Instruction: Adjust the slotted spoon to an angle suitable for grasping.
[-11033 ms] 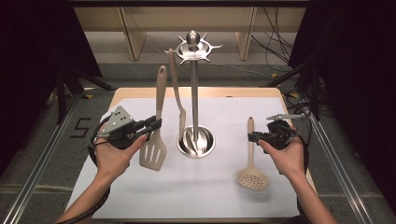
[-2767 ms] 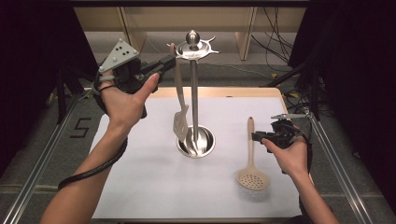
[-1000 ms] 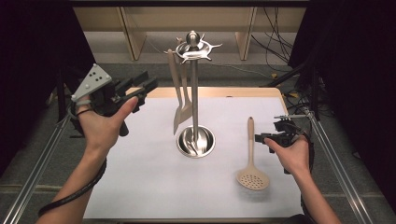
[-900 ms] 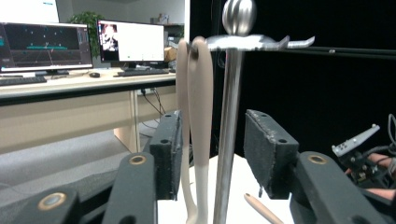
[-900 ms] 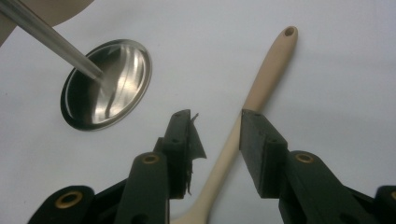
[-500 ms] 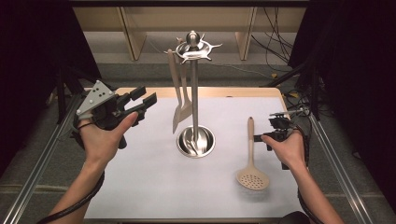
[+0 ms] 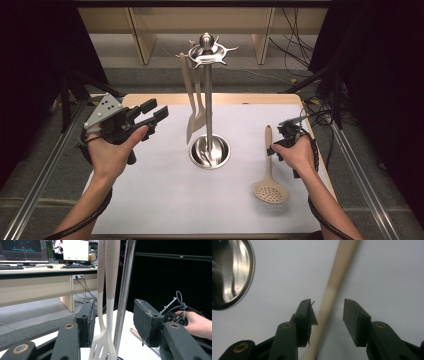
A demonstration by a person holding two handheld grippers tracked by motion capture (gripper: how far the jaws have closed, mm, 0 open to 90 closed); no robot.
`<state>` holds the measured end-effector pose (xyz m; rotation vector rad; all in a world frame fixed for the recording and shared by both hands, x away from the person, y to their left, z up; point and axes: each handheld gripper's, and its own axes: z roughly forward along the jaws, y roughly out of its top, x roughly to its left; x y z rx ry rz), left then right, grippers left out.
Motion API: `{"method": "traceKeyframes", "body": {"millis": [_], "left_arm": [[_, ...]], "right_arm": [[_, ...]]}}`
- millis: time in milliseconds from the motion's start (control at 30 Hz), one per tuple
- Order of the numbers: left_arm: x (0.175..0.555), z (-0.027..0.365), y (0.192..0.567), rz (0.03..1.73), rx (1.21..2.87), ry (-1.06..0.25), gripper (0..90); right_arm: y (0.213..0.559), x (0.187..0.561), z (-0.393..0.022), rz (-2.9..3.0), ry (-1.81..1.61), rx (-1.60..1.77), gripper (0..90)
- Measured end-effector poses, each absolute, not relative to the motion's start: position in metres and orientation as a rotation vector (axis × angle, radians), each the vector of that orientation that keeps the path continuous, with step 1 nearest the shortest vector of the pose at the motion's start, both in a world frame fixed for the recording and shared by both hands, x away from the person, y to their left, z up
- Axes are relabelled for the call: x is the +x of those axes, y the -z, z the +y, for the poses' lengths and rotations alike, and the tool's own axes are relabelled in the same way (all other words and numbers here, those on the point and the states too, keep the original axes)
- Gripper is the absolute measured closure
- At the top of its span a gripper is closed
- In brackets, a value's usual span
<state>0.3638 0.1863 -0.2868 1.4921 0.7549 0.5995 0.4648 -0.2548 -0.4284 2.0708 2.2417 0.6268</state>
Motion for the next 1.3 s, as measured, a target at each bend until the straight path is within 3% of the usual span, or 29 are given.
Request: {"method": "traceKeyframes", "body": {"millis": [433,767,1300], "left_arm": [[0.365,0.184,0.288,0.759,1.492,-0.597,51.7],[0.367,0.185,0.290,0.762,1.501,-0.594,51.6],[0.367,0.184,0.291,0.758,1.512,-0.599,51.8]], "right_arm": [[0.445,0.473,-0.238,2.244,-0.505,2.200,58.5],[0.451,0.477,-0.236,2.278,-0.396,2.130,71.4],[0.449,0.477,-0.236,2.299,-0.338,2.167,78.0]]}}
